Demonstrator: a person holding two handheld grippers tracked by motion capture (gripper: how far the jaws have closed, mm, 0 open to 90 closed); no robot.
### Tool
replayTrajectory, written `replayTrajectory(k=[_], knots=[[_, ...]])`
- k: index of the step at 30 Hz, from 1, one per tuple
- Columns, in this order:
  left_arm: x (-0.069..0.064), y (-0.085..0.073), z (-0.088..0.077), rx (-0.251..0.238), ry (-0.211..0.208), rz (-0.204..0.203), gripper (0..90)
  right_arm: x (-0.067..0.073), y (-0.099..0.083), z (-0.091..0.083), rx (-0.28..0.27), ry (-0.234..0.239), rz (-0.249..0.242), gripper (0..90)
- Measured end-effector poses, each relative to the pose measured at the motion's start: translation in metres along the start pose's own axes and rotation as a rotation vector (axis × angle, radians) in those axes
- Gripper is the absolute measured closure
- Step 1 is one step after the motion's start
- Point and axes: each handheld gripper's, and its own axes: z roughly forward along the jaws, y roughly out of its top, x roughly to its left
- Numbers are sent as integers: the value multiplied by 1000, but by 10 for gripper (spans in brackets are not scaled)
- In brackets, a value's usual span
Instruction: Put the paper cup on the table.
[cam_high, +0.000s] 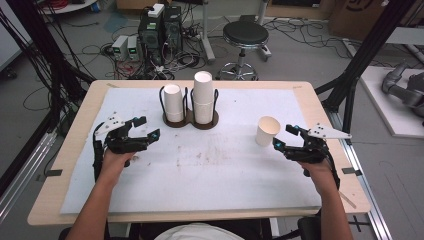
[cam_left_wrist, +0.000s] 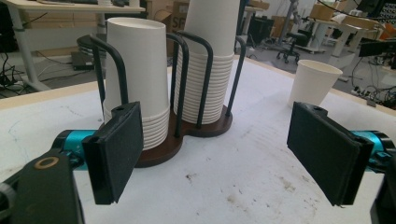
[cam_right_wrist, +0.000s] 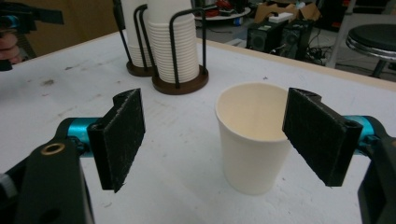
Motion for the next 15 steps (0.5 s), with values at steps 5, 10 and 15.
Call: replayTrajectory(k=[5,10,15], knots=[[1,0,0,-3,-4,-8,187,9,9,4,-14,23,-32,218],[2,1,-1,-26,-12,-18,187,13,13,6,-23,42,-45,217],[1,2,-2,-33,-15,-17,187,13,10,6,-18,36,-49,218]])
